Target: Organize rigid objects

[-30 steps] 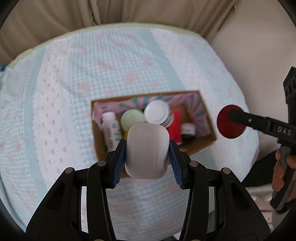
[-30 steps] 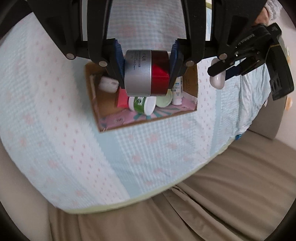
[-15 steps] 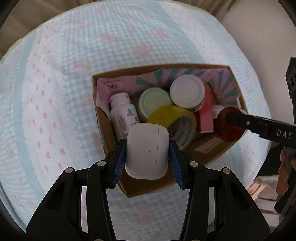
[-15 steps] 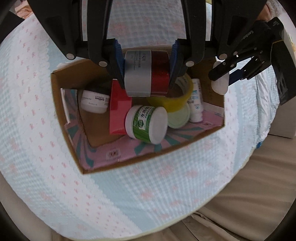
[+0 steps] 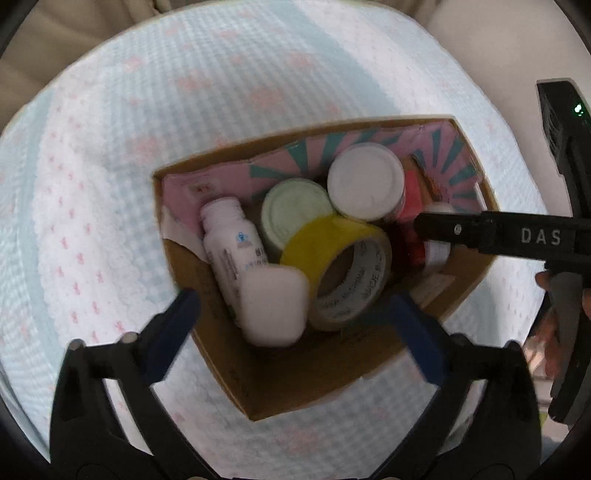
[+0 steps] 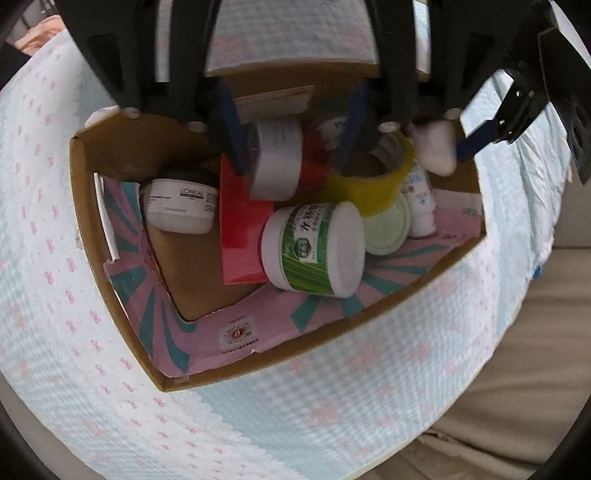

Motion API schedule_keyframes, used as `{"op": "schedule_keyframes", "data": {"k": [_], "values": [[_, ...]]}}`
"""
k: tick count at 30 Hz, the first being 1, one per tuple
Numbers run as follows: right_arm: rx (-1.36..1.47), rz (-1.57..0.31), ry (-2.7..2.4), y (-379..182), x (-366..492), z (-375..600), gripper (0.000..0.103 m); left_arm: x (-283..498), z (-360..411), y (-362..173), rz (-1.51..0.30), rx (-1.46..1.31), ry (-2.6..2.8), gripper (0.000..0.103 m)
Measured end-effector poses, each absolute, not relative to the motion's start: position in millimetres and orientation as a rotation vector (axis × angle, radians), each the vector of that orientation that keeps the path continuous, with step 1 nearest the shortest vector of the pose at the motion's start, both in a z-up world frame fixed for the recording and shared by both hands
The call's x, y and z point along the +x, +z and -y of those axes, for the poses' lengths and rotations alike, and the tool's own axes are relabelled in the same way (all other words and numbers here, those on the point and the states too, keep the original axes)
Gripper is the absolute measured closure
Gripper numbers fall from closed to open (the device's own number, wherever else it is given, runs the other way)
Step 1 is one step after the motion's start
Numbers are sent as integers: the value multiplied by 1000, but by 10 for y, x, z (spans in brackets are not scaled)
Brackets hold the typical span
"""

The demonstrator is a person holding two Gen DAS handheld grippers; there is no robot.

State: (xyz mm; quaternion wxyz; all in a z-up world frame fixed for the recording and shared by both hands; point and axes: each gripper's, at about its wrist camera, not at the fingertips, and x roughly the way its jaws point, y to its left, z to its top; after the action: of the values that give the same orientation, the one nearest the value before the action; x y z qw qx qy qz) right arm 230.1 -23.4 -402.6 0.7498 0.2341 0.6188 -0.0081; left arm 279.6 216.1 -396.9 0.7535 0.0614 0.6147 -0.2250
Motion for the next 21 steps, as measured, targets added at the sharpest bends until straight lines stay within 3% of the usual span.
{"op": "schedule_keyframes", "data": {"k": [1,2,8,21], "values": [[503,-1351,-22,-4008,2309,234,9,2781,-2182,-3960,-1342,119,-499,0],[491,-1349,-28,-3987,2310,228,0,2775,-2194,-3968,-1346,114,-497,0],[489,-1407,34,-4007,2288,228,0,2696,-2202,-3999,-1360,104,-471,0],[469,-1336,42,-3786,2090,381,0,2553,-2201,-3812,-1329,60,-422,0]]}}
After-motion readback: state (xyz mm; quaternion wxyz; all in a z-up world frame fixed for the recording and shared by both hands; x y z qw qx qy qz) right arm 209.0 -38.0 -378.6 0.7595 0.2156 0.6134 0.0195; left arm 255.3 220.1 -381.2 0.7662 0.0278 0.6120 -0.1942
